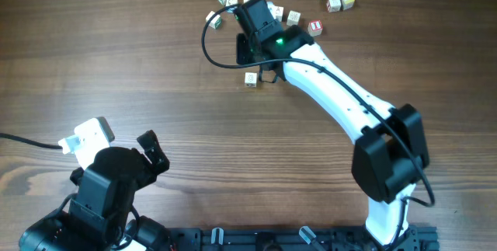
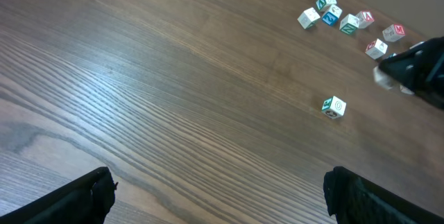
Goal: Form a tower
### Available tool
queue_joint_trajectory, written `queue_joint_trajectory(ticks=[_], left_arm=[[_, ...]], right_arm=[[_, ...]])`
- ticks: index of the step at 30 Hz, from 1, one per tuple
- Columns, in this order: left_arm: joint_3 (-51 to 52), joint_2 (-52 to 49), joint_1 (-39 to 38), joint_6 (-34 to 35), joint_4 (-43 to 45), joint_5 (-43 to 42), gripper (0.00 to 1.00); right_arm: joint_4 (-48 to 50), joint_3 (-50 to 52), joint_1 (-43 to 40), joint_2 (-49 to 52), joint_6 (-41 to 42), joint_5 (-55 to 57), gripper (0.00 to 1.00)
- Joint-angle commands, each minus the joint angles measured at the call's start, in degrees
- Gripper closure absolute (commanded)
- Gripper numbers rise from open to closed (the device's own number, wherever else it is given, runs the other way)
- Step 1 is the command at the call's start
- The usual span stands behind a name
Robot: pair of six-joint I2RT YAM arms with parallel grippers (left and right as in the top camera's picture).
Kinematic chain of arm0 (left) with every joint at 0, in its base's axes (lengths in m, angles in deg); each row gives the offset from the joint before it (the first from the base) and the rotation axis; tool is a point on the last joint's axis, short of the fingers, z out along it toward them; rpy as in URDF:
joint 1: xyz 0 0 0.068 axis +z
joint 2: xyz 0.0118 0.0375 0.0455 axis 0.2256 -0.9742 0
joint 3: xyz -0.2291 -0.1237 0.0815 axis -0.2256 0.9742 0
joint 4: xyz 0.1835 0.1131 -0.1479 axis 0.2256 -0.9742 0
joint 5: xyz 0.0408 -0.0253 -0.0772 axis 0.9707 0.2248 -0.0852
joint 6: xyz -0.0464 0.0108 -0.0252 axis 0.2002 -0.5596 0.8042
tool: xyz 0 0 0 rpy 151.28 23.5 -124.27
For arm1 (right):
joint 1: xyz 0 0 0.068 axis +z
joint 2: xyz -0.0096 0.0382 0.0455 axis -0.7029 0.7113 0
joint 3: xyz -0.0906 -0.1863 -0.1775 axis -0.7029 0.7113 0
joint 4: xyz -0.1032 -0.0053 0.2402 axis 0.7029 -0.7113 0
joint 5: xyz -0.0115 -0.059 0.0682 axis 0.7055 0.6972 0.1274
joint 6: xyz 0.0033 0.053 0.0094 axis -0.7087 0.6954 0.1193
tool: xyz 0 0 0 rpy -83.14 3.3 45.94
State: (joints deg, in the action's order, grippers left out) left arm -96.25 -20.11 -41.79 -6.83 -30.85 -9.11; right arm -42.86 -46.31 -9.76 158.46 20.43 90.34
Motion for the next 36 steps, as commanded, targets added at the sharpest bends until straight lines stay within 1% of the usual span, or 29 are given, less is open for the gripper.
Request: queue_joint_trajectory(ticks=[1, 9, 13, 17, 18, 20, 22, 23, 26, 27, 31, 32, 33, 34, 35, 36], left_arm=[[0.15, 0.04, 0.13, -1.14, 0.15, -0.26, 0.0], [0.15, 0.04, 0.13, -1.14, 0.15, -0.26, 0.0], [0.15, 0.04, 0.13, -1.14, 0.15, -0.26, 0.0], [0.15, 0.04, 0.13, -1.14, 0.15, -0.26, 0.0], [0.15, 0.04, 0.13, -1.14, 0.15, -0.26, 0.0], [0.15, 0.04, 0.13, -1.14, 0.15, -0.26, 0.0], [0.15, 0.04, 0.13, -1.14, 0.15, -0.26, 0.0], [0.15, 0.04, 0.13, -1.14, 0.15, -0.26, 0.0], [0.15, 0.04, 0.13, -1.14, 0.15, -0.26, 0.0], [0.15, 0.04, 0.13, -1.14, 0.15, -0.26, 0.0], [0.15, 0.04, 0.13, -1.14, 0.15, -0.26, 0.0], [0.15, 0.04, 0.13, -1.14, 0.15, -0.26, 0.0], [0.15, 0.04, 0.13, -1.14, 0.15, -0.26, 0.0], [0.15, 0.04, 0.13, -1.14, 0.15, -0.26, 0.0], [0.15, 0.04, 0.13, -1.14, 0.15, -0.26, 0.0], [0.15, 0.04, 0.13, -1.14, 0.15, -0.26, 0.0]], right_arm=[[-1.03, 0.79, 0.22, 3.58, 3.72, 0.66, 0.71], [-2.54, 1.07, 2.56, 7.52, 11.28, 1.25, 0.71], [-2.29, 1.07, 2.6, 9.75, 12.55, 4.79, 0.71], [-1.86, 1.07, 2.6, 10.32, 12.48, 5.44, 0.7], [-1.79, 1.07, 2.6, 10.49, 12.5, 5.46, 0.66], [-1.86, 1.07, 2.6, 10.8, 12.5, 5.38, 0.64], [-1.88, 1.09, 2.6, 10.95, 12.55, 5.35, 0.58], [-1.88, 1.07, 2.6, 10.95, 12.52, 5.35, 0.57], [-2.14, 1.07, 2.6, 10.95, 12.52, 5.31, 0.48], [-2.23, 1.07, 2.6, 10.95, 12.52, 5.14, 0.43], [-2.64, 1.07, 2.6, 10.95, 12.48, 4.7, 0.4], [-2.78, 1.07, 2.6, 10.95, 12.44, 4.7, 0.37], [-2.82, 1.01, 2.6, 10.91, 12.35, 4.7, 0.32], [-3.15, 0.59, 2.6, 10.49, 12.35, 4.7, 0.23], [-3.65, -0.15, 2.49, 9.9, 12.31, 4.72, 0.18], [-4.48, -1.64, 2.21, 8.9, 11.91, 4.72, 0.17]])
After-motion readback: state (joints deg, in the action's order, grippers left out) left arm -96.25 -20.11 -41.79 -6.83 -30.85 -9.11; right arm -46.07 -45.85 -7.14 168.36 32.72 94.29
